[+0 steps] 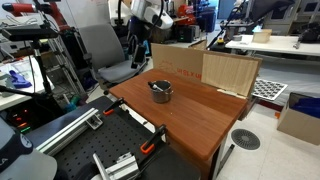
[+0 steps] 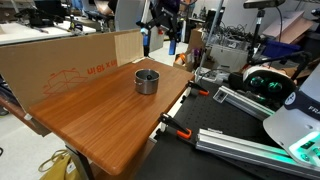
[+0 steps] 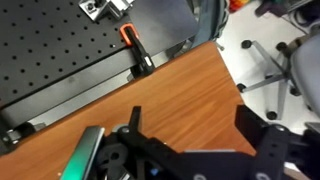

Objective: Remove the marker from the silver pot and put it on the table

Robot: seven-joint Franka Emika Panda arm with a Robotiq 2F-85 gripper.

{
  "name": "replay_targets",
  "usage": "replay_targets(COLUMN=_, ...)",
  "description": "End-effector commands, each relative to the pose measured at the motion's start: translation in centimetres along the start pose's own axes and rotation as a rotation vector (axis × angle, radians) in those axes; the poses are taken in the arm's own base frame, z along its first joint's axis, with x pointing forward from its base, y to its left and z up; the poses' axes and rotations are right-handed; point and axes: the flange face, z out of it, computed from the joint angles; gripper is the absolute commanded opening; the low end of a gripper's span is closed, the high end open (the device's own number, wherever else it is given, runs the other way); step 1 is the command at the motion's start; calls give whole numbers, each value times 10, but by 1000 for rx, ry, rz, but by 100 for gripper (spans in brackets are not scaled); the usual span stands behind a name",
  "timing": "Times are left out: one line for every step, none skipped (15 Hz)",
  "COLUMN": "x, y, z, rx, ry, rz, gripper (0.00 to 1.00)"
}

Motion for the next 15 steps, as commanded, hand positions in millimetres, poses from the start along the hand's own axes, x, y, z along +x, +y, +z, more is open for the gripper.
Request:
replay_targets(x=26, y=-5, z=10, rx=25, ry=-16, rz=80, gripper=100)
replay_targets(x=32, y=-5, z=13, rx=29, ry=-19, rz=98, gripper=100)
replay_targets(x=39, y=-2, z=16, rx=39, ry=-38, rz=112, gripper=100)
replay_targets(x=44, y=-1, z=17, rx=50, ry=-48, rz=124, gripper=100)
replay_targets(x=51, y=1, z=22, rx=51, ry=-66, rz=141, gripper=100)
replay_targets(x=56, y=3, z=25, rx=51, ry=-75, rz=159, gripper=100)
replay_targets(x=62, y=5, z=30, rx=48, ry=-87, rz=176, gripper=100)
replay_targets(x=66, y=6, z=34, rx=42, ry=-89, rz=188, gripper=100)
replay_targets(x=69, y=7, z=39, rx=36, ry=-96, rz=198, gripper=100)
replay_targets(x=74, y=8, z=43, rx=28, ry=-98, rz=210, gripper=100)
replay_targets(x=78, y=8, z=47, rx=20, ry=-103, rz=222, gripper=100)
replay_targets(x=82, y=7, z=49, rx=14, ry=-104, rz=237, gripper=100)
replay_targets(x=85, y=7, z=52, rx=7, ry=-105, rz=251, gripper=100)
replay_targets(x=88, y=7, z=54, rx=2, ry=-103, rz=267, gripper=100)
replay_targets(x=92, y=7, z=55, rx=-6, ry=-98, rz=287, gripper=100)
